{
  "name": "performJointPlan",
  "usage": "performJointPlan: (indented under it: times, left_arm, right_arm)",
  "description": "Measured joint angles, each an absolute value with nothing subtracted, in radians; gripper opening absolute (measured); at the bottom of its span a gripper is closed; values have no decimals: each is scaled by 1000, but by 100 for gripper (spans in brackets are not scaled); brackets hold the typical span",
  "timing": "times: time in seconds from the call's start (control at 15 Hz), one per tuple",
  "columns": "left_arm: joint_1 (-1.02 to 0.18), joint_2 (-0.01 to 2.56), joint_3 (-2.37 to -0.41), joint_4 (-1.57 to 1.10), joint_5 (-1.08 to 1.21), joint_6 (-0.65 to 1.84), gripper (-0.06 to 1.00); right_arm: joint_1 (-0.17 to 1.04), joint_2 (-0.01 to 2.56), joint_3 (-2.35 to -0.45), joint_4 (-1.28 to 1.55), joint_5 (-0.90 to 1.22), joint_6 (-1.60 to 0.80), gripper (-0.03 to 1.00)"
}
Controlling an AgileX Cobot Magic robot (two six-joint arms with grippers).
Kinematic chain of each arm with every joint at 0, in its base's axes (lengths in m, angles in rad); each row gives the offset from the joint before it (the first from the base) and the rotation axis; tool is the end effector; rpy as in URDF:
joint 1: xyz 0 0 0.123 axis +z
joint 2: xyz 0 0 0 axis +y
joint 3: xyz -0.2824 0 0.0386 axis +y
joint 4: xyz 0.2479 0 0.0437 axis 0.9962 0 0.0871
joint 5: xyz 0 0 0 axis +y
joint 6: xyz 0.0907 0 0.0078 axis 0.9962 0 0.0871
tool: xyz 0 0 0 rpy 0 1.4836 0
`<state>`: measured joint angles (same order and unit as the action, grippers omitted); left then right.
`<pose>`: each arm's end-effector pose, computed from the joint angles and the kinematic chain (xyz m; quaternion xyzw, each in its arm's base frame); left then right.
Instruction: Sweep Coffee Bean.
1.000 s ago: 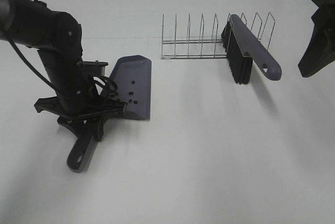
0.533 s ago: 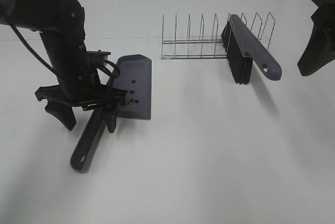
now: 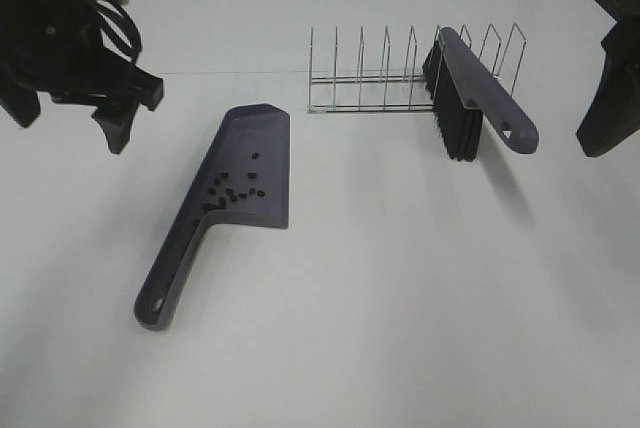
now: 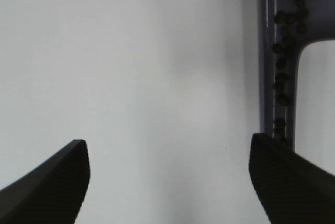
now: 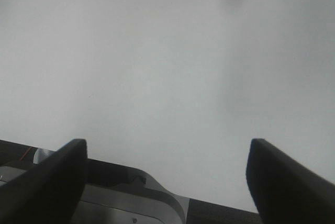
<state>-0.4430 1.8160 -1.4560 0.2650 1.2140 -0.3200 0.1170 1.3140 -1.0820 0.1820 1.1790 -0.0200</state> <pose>0.3364 -0.1349 0.2533 0.1017 0.9860 0.1011 0.0854 0.2358 0.0431 0.3045 -0.0436 0.9876 0.0935 0.1183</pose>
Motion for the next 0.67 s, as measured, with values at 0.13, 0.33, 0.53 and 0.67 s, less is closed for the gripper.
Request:
performJointPlan:
  times: [0.13, 0.33, 0.53, 0.67]
  left_arm:
    - [-443, 1738, -1425, 275, 1214, -325, 78]
    - [-443, 1567, -1296, 251, 1214, -328, 78]
    - [-443, 1404, -1120, 230, 1214, -328, 78]
    - [-443, 1134, -896, 149, 1182, -328, 78]
  right_arm:
    - [117, 1280, -1081, 175, 1186, -25, 73]
    - [117, 1210, -1081, 174, 1196, -41, 73]
    - [117, 1138, -1033, 161, 1202, -41, 73]
    - [117, 1026, -902, 137, 1205, -41, 73]
